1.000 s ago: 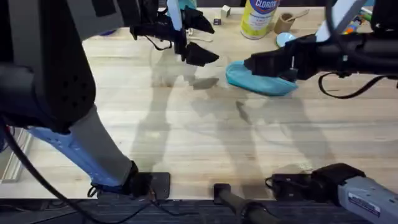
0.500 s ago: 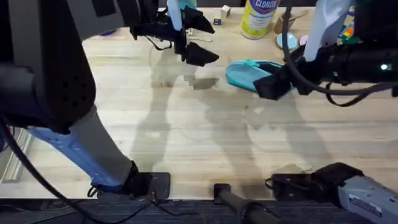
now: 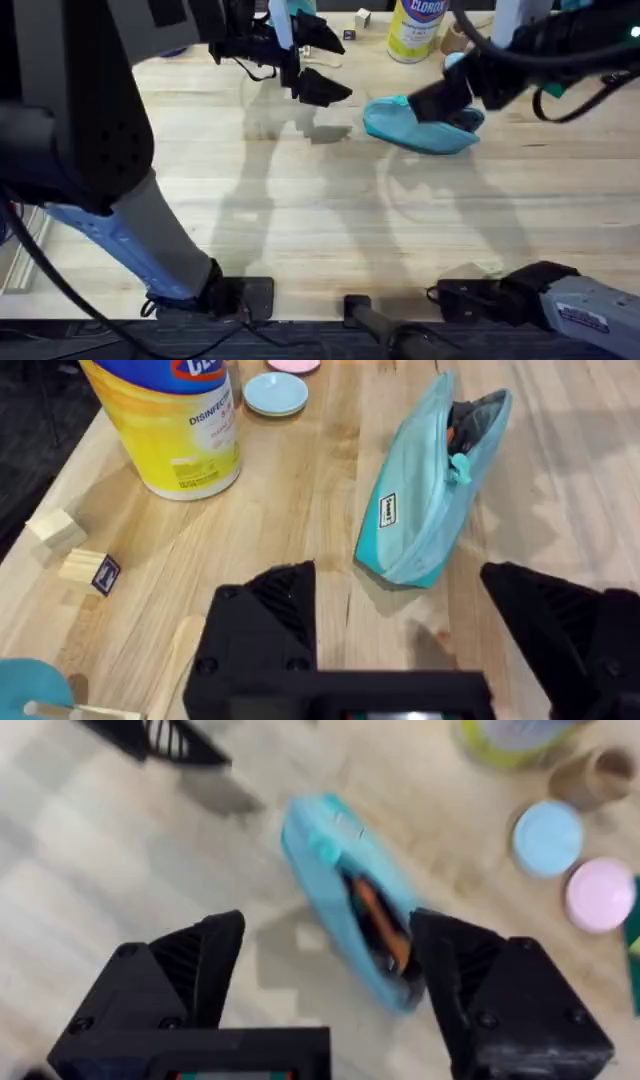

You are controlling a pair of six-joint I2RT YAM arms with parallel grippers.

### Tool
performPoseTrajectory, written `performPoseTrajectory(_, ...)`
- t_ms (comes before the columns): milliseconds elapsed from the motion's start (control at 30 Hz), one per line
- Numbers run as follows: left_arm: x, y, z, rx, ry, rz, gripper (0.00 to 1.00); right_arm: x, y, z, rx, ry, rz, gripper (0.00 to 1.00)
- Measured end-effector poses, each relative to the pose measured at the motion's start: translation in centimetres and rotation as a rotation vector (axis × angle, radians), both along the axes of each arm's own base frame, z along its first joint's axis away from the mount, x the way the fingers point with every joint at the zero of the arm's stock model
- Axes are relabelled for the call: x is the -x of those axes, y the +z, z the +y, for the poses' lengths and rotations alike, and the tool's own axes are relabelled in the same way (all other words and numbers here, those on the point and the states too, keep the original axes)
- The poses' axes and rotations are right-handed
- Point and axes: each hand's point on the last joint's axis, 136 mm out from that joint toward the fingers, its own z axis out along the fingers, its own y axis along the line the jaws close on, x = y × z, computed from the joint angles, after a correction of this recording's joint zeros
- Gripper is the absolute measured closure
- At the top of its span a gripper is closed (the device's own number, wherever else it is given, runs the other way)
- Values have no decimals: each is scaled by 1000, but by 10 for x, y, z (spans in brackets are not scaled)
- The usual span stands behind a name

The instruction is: Unzip the bag, pick up the pens from the table one at a time and place them inside, then zip the bag closed.

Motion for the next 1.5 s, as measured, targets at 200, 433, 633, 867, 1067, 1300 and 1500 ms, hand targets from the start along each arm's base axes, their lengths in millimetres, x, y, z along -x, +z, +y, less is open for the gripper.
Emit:
performPoseTrajectory(200, 0, 0, 0, 0, 0, 0, 7, -20, 20, 5, -25, -1, -110, 5)
performPoseTrajectory(433, 1, 0, -1, 0, -3, -1, 8, -21, 21, 5, 11, 39, -129, 5)
performPoseTrajectory(633, 9, 0, -16, -2, -61, -48, 8, -21, 20, 4, 72, 115, -159, 5)
performPoseTrajectory(867, 17, -3, -31, -23, -107, -82, 7, -21, 20, 4, 101, 150, -172, 5)
performPoseTrajectory(1067, 16, -4, -30, -32, -104, -89, 7, -29, -1, 7, 121, 161, -113, 5)
performPoseTrajectory(1300, 16, -4, -30, -32, -104, -89, 7, -39, -37, 11, 150, 172, -8, 5)
performPoseTrajectory(1500, 16, -4, -30, -32, -104, -88, 8, -42, -54, 15, 151, 196, 41, 5)
